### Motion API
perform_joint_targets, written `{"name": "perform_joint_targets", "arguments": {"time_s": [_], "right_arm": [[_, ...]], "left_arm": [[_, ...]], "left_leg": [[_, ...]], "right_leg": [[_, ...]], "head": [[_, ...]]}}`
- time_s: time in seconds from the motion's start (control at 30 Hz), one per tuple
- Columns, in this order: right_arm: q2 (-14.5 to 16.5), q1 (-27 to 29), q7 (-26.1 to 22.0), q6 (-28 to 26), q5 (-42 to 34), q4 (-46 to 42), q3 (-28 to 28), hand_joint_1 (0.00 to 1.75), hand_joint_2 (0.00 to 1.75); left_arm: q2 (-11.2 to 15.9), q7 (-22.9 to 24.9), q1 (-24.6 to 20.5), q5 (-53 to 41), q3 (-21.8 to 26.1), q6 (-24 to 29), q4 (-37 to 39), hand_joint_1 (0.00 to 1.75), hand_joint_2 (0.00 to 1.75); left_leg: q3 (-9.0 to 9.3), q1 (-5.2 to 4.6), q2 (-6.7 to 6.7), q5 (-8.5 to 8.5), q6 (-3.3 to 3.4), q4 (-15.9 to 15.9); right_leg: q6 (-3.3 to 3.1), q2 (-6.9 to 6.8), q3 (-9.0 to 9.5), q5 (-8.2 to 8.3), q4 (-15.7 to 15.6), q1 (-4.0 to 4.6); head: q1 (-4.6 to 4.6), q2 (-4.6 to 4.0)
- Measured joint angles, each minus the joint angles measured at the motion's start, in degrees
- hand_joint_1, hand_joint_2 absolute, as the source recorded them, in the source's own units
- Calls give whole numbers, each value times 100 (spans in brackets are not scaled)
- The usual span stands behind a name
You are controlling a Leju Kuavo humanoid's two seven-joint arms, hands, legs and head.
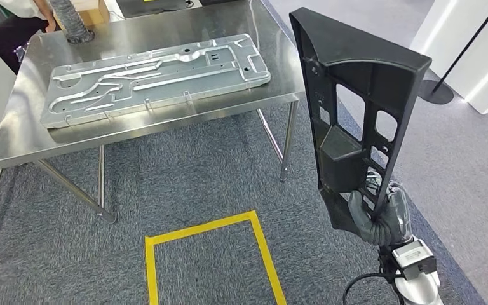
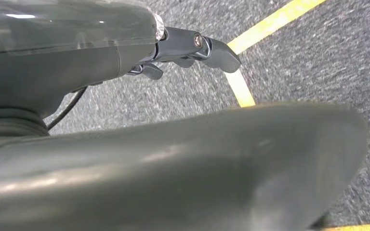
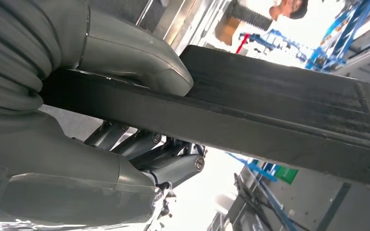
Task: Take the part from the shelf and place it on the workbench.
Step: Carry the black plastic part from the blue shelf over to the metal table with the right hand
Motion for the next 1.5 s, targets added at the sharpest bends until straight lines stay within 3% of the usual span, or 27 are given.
{"name": "perform_joint_targets", "arguments": {"time_s": [0.03,0.07,0.1,0.13,0.2,0.27,0.33,0.37,0.43,0.5,0.57,0.6,0.63,0.67,0.73,0.77,0.9,0.97,1.03,1.07,1.1,1.13,1.2,1.27,1.4,1.43,1.5], "right_arm": [[0,4,0,1,0,0,0,175,175],[0,8,0,1,0,0,0,175,175],[0,10,0,1,0,0,0,175,175],[0,11,0,2,0,0,0,175,175],[-1,11,-1,4,0,0,0,175,175],[-9,13,-2,7,1,0,1,175,175],[-20,15,-10,8,2,-2,2,175,175],[-24,16,-17,8,2,-3,2,175,175],[-43,19,-56,3,3,-8,1,175,175],[-66,44,-89,-2,4,-7,-1,175,175],[-76,81,-94,-5,13,-4,-2,175,175],[-77,92,-94,-7,19,-4,-2,175,175],[-78,96,-95,-8,24,-4,-2,175,175],[-79,96,-95,-8,27,-4,-2,175,175],[-81,94,-96,-9,28,-5,-2,175,175],[-83,94,-96,-10,28,-5,-2,175,175],[-83,86,-96,-19,30,-7,-2,175,175],[-83,74,-96,-22,30,-7,-2,175,175],[-83,70,-92,-26,34,-5,-2,175,175],[-83,70,-87,-27,39,-5,-2,175,175],[-83,69,-83,-30,44,-4,-2,175,175],[-83,68,-78,-33,51,-4,-2,175,175],[-83,63,-74,-46,63,-4,-2,175,175],[-83,55,-72,-70,82,-4,-4,175,175],[-87,48,-62,-96,127,-10,-37,175,175],[-93,46,-59,-101,136,-16,-58,175,175],[-111,54,-46,-117,160,-25,-106,175,175]], "left_arm": [[0,0,6,0,0,-1,0,0,0],[0,0,14,0,1,-1,0,0,0],[0,-1,20,0,1,-1,0,0,0],[1,-3,23,0,2,-1,0,0,0],[3,-11,12,0,1,0,0,0,0],[7,-22,0,0,0,0,0,0,0],[8,-29,7,0,1,0,0,0,0],[9,-31,15,0,2,0,0,0,0],[8,-34,11,-1,2,0,0,0,0],[5,-39,4,-2,2,-1,0,0,0],[3,-40,8,-2,2,-2,0,0,0],[3,-40,9,-2,2,-2,0,0,0],[3,-40,7,-3,2,-2,0,0,0],[2,-40,5,-4,2,-2,0,0,0],[1,-40,-1,-6,2,-2,0,0,0],[1,-40,-2,-7,2,-2,0,0,0],[3,-36,0,-7,2,-2,0,0,0],[4,-26,-2,-6,2,-2,0,0,0],[4,-5,2,-4,2,-2,0,0,0],[4,7,8,-3,2,-3,0,0,0],[4,14,12,-3,2,-4,0,0,0],[4,18,14,-2,2,-7,0,0,0],[5,21,9,0,2,-14,0,0,0],[5,21,1,7,2,-20,0,0,0],[4,20,9,18,3,-44,0,0,0],[3,19,7,20,3,-50,0,0,0],[1,15,6,28,3,-60,0,0,0]], "left_leg": [[-152,3,9,-98,-7,308],[-205,3,19,-80,-3,408],[-138,2,40,49,13,263],[40,-4,92,252,42,-95],[445,-48,324,567,129,-917],[593,-99,438,633,202,-1261],[590,-105,329,656,252,-1290],[602,-91,284,682,281,-1320],[634,-56,217,733,334,-1378],[631,-51,161,743,355,-1384],[634,-55,104,738,359,-1379],[640,-54,77,732,355,-1374],[651,-52,52,723,347,-1367],[663,-50,28,709,331,-1356],[665,-70,-9,673,285,-1321],[659,-81,-21,660,259,-1310],[626,-76,-18,569,146,-1226],[416,-56,8,270,85,-735],[34,-35,27,-93,41,62],[-102,-27,33,-165,31,330],[-132,-24,39,-115,30,371],[-44,-23,44,42,41,171],[355,-30,59,440,91,-656],[623,-55,72,619,151,-1221],[689,-64,53,639,281,-1368],[712,-52,50,649,317,-1400],[740,-51,49,648,367,-1422]], "right_leg": [[-9,-49,1,-6,1,13],[-12,-97,6,-11,2,25],[-12,-146,16,-18,3,36],[-8,-194,33,-27,3,47],[19,-286,72,-51,5,72],[72,-375,93,-68,5,88],[140,-452,111,-75,-9,91],[172,-409,112,-105,13,82],[220,-167,-35,-336,358,61],[245,47,-415,-713,1133,42],[268,84,-719,-839,1676,38],[272,85,-719,-729,1623,35],[269,86,-610,-530,1350,31],[262,90,-412,-292,913,23],[233,109,-93,-11,208,26],[211,117,-24,30,41,32],[77,104,-13,32,-19,24],[19,82,3,36,-41,11],[-4,66,2,28,-40,20],[-7,61,2,26,-39,26],[-6,58,5,23,-38,29],[-1,57,14,20,-37,32],[21,56,42,7,-36,41],[71,55,56,-5,-32,57],[215,51,57,-51,-2,45],[239,56,-1,-132,133,42],[270,74,-330,-434,781,34]], "head": [[0,0],[0,0],[0,0],[0,0],[0,0],[0,0],[-1,0],[-1,0],[-1,0],[1,0],[1,0],[1,0],[1,0],[1,0],[1,0],[1,0],[0,0],[0,0],[0,0],[0,0],[0,0],[0,0],[0,0],[0,0],[0,0],[1,0],[1,0]]}}
